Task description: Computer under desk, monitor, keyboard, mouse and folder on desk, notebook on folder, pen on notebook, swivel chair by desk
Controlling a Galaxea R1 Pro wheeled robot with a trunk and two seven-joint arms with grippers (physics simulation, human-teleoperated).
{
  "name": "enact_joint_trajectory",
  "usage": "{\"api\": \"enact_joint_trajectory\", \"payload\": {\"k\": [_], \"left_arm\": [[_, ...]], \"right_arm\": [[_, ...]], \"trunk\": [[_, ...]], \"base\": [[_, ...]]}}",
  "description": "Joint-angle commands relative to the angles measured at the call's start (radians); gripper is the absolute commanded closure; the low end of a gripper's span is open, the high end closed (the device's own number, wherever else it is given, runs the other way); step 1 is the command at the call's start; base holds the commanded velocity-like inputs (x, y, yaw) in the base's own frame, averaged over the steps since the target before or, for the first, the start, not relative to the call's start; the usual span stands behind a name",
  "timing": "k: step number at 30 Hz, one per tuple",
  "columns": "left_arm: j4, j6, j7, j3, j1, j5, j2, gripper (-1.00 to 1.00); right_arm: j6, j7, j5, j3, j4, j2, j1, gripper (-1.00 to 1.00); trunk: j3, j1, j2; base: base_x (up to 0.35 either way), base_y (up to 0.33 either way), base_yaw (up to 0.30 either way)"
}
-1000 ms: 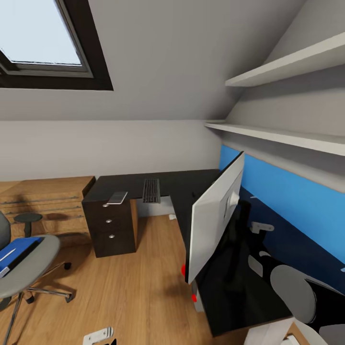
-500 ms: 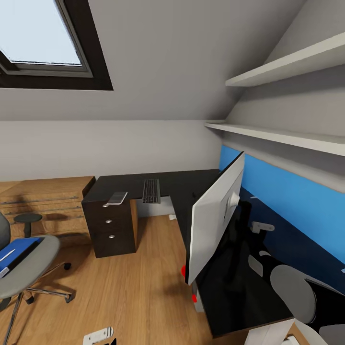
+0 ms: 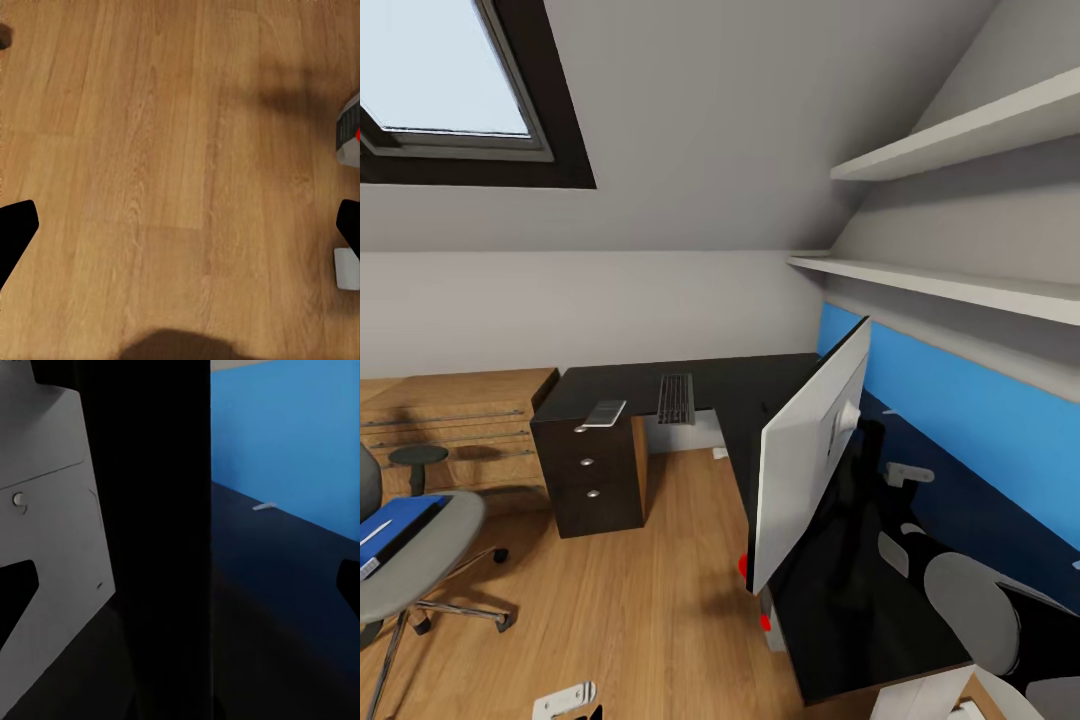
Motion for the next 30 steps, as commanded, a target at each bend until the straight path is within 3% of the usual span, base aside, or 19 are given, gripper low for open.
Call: {"api": "enact_joint_trajectory", "payload": {"k": [1, 4, 24, 30], "left_arm": [[-0.003, 0.006, 0.004, 0.001, 0.000, 0.011, -0.001, -1.00], [-0.005, 0.006, 0.005, 0.001, 0.000, 0.011, -0.001, -1.00], [-0.007, 0.006, 0.006, 0.001, 0.000, 0.011, -0.001, -1.00], [-0.006, 0.006, 0.005, 0.001, 0.000, 0.011, -0.001, -1.00]], "right_arm": [[-0.003, -0.006, 0.010, -0.004, 0.001, 0.000, -0.001, -1.00], [-0.003, -0.006, 0.010, -0.004, 0.001, 0.000, -0.002, -1.00], [-0.004, -0.006, 0.010, -0.004, 0.001, 0.000, -0.001, -1.00], [-0.004, -0.006, 0.010, -0.004, 0.001, 0.000, -0.001, -1.00]], "trunk": [[-0.001, 0.000, -0.001], [-0.001, 0.000, -0.001], [-0.064, 0.077, -0.141], [-0.064, 0.077, -0.141]], "base": [[0.000, 0.000, 0.000], [0.000, 0.000, 0.000], [0.000, 0.000, 0.000], [0.000, 0.000, 0.000]]}}
